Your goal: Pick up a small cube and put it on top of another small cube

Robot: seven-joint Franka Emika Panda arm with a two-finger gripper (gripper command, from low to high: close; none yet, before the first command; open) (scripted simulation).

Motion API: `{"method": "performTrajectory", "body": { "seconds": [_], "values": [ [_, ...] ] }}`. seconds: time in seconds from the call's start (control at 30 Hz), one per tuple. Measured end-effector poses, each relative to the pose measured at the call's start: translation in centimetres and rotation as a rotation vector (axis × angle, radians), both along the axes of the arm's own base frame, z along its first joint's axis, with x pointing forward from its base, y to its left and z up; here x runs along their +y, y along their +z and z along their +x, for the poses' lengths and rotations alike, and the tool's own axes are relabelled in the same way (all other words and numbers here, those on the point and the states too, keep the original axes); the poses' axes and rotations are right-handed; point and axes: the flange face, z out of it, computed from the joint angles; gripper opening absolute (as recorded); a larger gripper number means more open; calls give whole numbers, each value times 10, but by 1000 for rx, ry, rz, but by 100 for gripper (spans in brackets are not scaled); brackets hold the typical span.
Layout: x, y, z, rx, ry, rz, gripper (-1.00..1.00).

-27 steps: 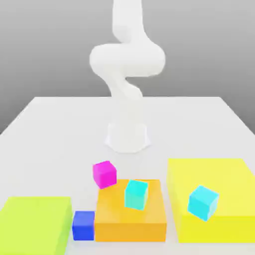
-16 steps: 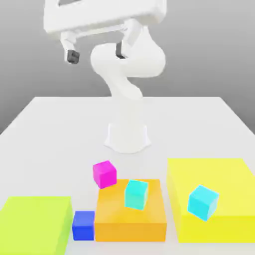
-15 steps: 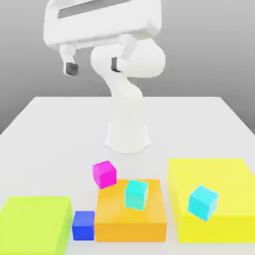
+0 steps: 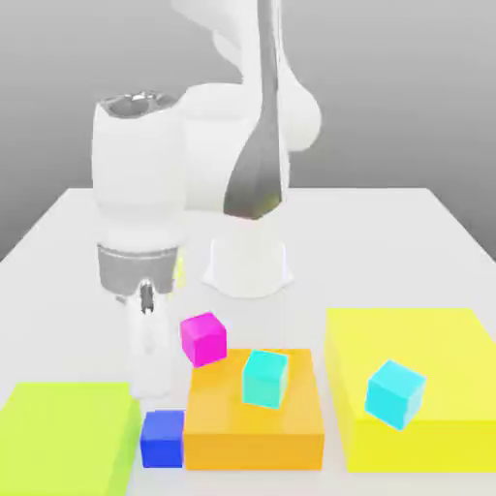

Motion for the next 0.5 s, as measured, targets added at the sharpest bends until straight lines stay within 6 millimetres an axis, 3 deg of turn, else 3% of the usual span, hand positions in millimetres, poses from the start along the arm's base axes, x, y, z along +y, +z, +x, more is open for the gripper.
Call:
{"method": "performTrajectory", "body": {
  "seconds": [0.2,0.23,0.43,0.5],
  "values": [
    [-1,-75,-9,34,-73,18,0],
    [-1,-84,-9,34,-73,18,-100],
    [-1,-89,-9,32,-73,18,-100],
    [-1,-77,-9,32,-74,18,-100]
  ]
}}
